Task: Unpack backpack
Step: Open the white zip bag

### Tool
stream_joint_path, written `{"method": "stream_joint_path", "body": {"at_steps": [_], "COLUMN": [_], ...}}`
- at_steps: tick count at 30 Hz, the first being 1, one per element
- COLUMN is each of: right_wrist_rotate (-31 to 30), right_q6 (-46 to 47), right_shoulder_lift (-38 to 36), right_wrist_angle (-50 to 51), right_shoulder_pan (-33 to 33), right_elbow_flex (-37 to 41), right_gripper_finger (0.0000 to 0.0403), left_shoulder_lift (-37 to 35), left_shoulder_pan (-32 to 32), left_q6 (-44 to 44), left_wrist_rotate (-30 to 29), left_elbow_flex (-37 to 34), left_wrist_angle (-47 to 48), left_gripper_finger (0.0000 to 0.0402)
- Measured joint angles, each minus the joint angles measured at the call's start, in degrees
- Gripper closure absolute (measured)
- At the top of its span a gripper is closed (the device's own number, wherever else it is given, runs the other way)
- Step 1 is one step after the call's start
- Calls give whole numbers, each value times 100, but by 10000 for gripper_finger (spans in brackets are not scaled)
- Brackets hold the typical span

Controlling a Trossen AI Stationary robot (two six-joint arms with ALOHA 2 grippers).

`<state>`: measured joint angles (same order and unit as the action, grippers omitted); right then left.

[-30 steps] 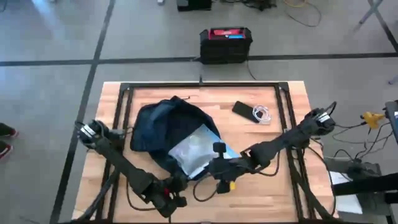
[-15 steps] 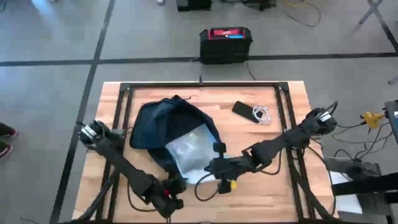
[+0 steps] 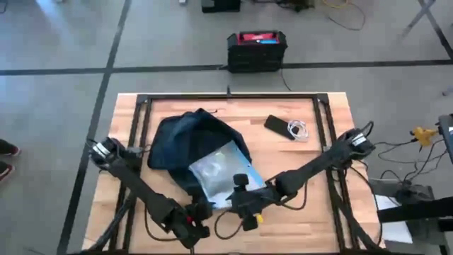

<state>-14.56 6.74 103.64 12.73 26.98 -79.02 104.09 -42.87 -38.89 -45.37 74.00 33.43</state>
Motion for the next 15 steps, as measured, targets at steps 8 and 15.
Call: {"method": "stream_joint_path", "body": {"at_steps": [8, 15], "right_wrist_rotate": [-895, -904], "right_q6": [266, 146], "right_shoulder_lift": [146, 124], "right_wrist_angle": [39, 44], "right_shoulder_pan": [-15, -37], "right_elbow_flex": [0, 0], "right_gripper_finger": [241, 389], "left_shoulder_lift": [-7, -16], "left_shoulder_pan": [17, 24], "left_q6": [42, 123], "left_wrist_rotate": [-17, 341], "left_elbow_flex": [4, 12], "left_wrist_angle": [-41, -17], "left_gripper_finger": [393, 391]}}
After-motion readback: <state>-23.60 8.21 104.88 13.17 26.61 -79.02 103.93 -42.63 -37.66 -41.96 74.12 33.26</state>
